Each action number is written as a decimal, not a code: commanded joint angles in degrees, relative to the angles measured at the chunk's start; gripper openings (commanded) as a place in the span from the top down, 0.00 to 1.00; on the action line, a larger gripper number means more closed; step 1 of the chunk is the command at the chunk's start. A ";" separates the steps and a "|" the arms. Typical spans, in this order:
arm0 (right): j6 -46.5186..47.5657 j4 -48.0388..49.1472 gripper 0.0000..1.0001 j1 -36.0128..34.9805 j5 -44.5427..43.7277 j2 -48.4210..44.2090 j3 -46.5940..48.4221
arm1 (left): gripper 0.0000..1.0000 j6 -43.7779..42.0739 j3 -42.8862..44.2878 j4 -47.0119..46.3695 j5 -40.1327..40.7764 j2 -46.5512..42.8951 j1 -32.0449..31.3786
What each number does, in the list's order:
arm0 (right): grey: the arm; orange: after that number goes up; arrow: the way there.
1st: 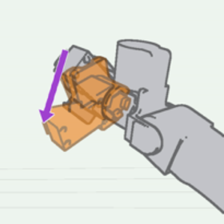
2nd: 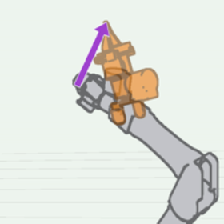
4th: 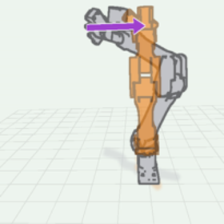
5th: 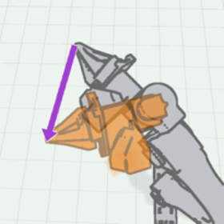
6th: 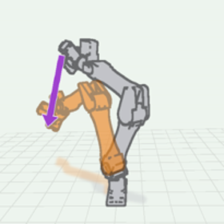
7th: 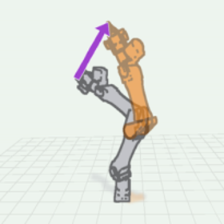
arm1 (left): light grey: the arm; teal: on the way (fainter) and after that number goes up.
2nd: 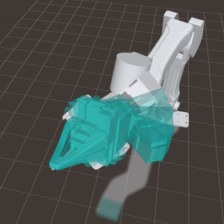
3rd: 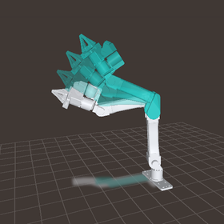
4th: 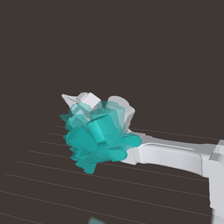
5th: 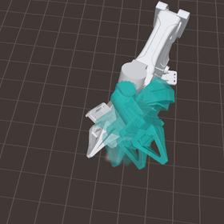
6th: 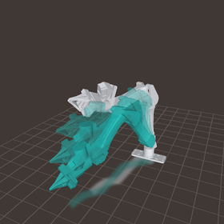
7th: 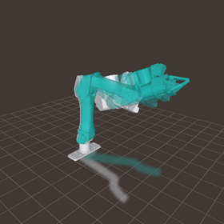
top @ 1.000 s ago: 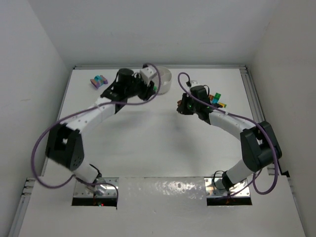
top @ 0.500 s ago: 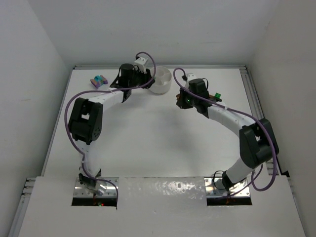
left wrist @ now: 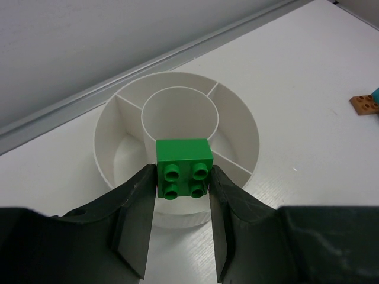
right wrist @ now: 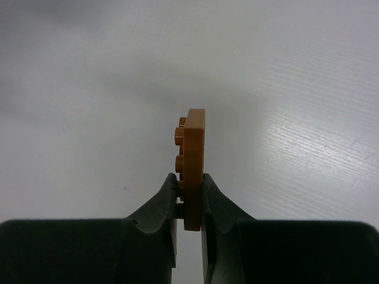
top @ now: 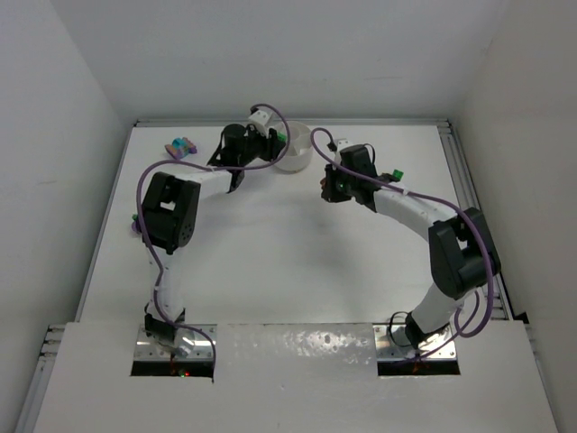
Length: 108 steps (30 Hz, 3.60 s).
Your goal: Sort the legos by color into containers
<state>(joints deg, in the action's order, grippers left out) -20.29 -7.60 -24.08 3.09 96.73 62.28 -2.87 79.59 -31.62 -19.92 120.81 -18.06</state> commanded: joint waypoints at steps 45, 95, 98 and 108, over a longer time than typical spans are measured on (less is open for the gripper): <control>18.60 -1.91 1.00 -0.01 14.62 -6.89 3.04 | 0.62 -17.87 6.36 10.18 -29.33 -6.37 1.63; -34.64 -7.09 1.00 -0.53 -26.46 33.35 51.28 | 0.15 -4.07 -22.11 21.33 26.95 -35.47 8.39; -33.85 -5.06 1.00 -0.89 -25.78 34.48 50.74 | 0.15 -3.98 -22.90 20.19 26.34 -35.65 8.66; -34.37 -5.06 1.00 -0.97 -24.46 36.52 50.75 | 0.15 -3.89 -24.66 17.73 26.25 -35.91 9.19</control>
<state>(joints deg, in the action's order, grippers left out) -54.04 -14.52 -25.19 -21.28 134.52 112.99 -7.62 55.44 -10.79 5.65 86.98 -9.41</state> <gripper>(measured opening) 0.146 0.853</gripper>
